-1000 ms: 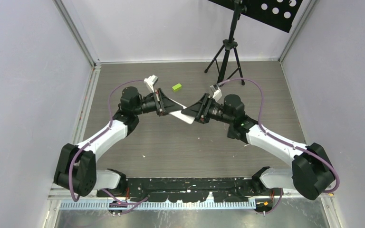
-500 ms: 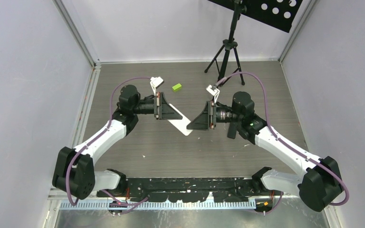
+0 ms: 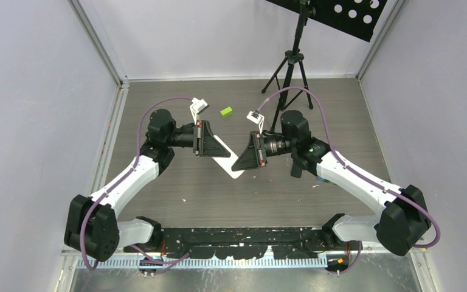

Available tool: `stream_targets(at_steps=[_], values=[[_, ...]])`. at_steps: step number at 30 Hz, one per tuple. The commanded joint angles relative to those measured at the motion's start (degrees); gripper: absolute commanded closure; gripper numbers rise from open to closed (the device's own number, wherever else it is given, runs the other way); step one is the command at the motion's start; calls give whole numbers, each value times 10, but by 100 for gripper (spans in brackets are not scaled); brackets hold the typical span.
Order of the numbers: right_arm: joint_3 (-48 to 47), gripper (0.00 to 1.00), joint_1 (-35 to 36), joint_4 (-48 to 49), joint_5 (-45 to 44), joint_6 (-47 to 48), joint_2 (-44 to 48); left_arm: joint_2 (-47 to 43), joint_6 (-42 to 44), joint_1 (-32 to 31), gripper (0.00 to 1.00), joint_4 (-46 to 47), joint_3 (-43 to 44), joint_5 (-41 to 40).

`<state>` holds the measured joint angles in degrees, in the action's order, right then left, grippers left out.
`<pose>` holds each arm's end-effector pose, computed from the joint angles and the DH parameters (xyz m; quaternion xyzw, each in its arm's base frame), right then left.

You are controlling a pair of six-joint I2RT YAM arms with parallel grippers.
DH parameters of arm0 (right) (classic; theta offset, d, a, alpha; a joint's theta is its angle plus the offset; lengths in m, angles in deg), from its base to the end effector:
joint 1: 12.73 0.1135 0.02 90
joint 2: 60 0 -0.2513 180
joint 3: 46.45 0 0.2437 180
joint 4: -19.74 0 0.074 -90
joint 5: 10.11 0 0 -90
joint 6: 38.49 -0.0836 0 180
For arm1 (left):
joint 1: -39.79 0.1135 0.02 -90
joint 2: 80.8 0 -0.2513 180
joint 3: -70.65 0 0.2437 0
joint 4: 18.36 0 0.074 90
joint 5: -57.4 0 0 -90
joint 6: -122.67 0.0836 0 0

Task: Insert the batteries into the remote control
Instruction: Load the battery cover into the remote control, then place the remote control at the center of the board.

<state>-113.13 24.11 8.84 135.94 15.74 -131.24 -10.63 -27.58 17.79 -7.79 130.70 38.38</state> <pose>0.1973 0.2344 0.2999 -0.2911 0.6998 0.6178 0.2094 0.2262 -0.1766 0.3079 0.2015 0.6768 -0.6882 0.1665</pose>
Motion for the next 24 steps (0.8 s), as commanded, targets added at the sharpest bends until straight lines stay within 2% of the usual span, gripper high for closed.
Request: stream_targets(at_steps=[1,2,5,7,10,13,17,20,24], values=[[-35,91,2,-4,-24,15,-12,-23,8,0,99,16,19,17],[-37,98,2,-5,-34,13,-12,-25,8,0,96,16,18,16],[-38,100,2,-13,-72,12,-1,-37,36,1,62,-16,20,-7],[-39,100,2,-28,-105,17,10,-51,91,2,35,-87,26,-46],[-39,100,2,-81,-173,26,33,-68,204,4,2,-249,49,-144],[-39,100,-5,-158,-271,30,52,-71,272,6,0,-394,74,-285],[-50,100,-11,-297,-455,33,57,-60,302,7,0,-499,84,-433],[-62,100,-11,-386,-615,28,40,-55,305,7,0,-523,80,-470],[-71,100,-11,-455,-777,13,4,-51,306,7,0,-528,82,-476]])
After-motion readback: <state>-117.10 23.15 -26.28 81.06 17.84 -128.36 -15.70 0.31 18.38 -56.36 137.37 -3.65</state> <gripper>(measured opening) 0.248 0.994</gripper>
